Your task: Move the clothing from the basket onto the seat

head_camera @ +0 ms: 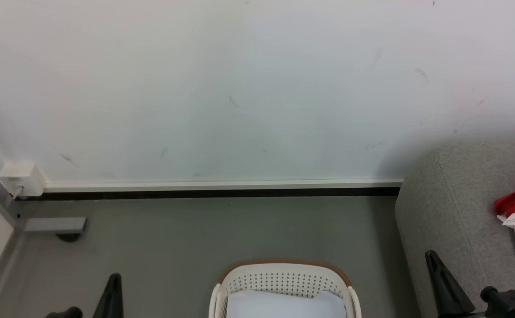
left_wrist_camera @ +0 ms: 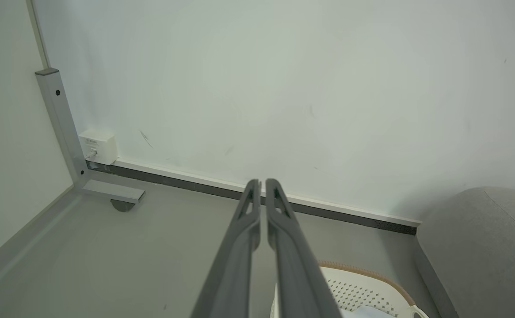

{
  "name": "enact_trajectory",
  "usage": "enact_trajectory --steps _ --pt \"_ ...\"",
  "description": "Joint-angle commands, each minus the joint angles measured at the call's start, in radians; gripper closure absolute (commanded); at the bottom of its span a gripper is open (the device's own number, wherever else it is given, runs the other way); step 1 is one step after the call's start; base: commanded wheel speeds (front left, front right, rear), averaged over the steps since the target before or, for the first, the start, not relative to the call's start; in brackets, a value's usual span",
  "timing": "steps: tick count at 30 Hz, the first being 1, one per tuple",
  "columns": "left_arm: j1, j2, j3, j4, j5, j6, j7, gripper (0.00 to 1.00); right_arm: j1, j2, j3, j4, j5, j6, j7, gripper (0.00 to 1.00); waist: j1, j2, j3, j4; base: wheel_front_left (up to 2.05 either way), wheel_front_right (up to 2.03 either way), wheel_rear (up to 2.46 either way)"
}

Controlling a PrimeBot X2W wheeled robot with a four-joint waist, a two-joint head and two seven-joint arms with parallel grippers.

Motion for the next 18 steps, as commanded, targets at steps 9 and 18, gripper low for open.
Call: enact_trajectory --steps 9,18 --pt "-0.032 0.001 0.021 -0.006 -0.190 -0.014 0.057 1.00 -0.017 0.007 -0.036 -0.011 0.181 0.000 0.045 1.00 0.0000 0.0000 0.003 0.004 0.00 0.00 0.00" --pt "-0.044 -0.003 0.025 -0.011 -0.339 -0.025 0.093 1.00 -0.026 0.016 -0.063 -0.011 0.321 0.000 0.083 1.00 0.0000 0.0000 0.006 0.007 0.00 0.00 0.00"
